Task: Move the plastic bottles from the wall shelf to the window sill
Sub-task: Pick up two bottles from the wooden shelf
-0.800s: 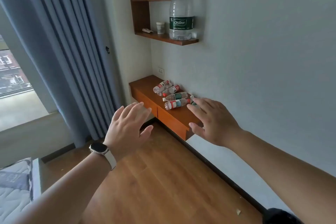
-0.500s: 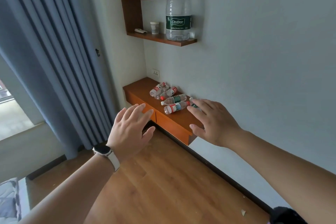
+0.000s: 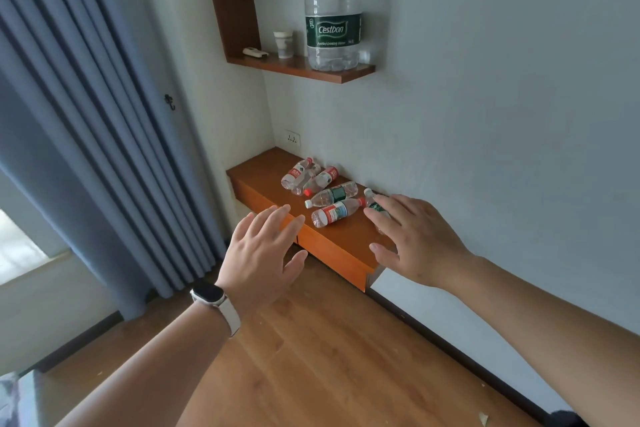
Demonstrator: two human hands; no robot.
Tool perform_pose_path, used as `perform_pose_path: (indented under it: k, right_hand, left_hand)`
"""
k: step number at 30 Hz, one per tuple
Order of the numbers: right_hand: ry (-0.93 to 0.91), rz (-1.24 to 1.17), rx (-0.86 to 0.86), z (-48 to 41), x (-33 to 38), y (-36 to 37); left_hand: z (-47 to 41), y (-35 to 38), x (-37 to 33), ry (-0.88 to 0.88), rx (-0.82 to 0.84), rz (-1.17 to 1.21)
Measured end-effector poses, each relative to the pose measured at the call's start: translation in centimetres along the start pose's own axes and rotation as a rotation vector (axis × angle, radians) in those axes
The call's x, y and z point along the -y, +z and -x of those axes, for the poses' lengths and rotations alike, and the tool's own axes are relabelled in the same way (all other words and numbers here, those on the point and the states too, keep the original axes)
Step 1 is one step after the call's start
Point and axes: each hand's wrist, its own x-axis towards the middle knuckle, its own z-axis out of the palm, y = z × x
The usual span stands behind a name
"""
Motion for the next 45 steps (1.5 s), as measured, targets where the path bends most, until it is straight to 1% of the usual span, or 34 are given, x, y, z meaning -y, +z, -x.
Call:
perform_pose_path:
  k: [6,10,14,19,24,33,38,42,45]
  right_hand:
    - [0.004,-0.041,0.001,-4.2,-5.1,3.2]
    - [-0.004,-0.068,0.005,-7.0,-9.7,4.5]
    - [-0.006,-0.073,-0.041,-9.5,-14.0,6.1]
    - [-0.001,-0.108,-0.030,-11.4,-17.3,8.8]
    - [-0.002,-0.146,-0.018,-13.4,-19.0,11.0]
    - [0.018,-0.181,0.102,-17.7,-20.1,14.9]
    - [0.101,-0.131,0.150,-20.5,-20.9,17.7]
    - [0.109,-0.068,0.167,-23.1,-21.0,19.6]
    - [0.158,-0.031,0.178,-24.9,-20.9,21.0]
  left_hand:
    - [-6.6,3.1,-0.4,-0.044,0.033,-0.001]
    - [-12.1,4.9,-1.7,-0.046,-0.001,-0.004]
    - [-16.5,7.0,-2.8,-0.031,-0.017,-0.024]
    - [-20.0,9.6,-3.2,-0.035,0.032,-0.079]
    - [-22.3,11.5,-2.6,-0.039,0.055,-0.093]
    - [-26.3,16.9,0.7,-0.055,0.146,-0.032]
    - [-29.9,20.5,3.2,-0.042,0.240,0.044]
    - [-32.7,23.4,5.4,-0.025,0.304,0.105]
    - [-34.3,25.9,7.2,0.003,0.343,0.159]
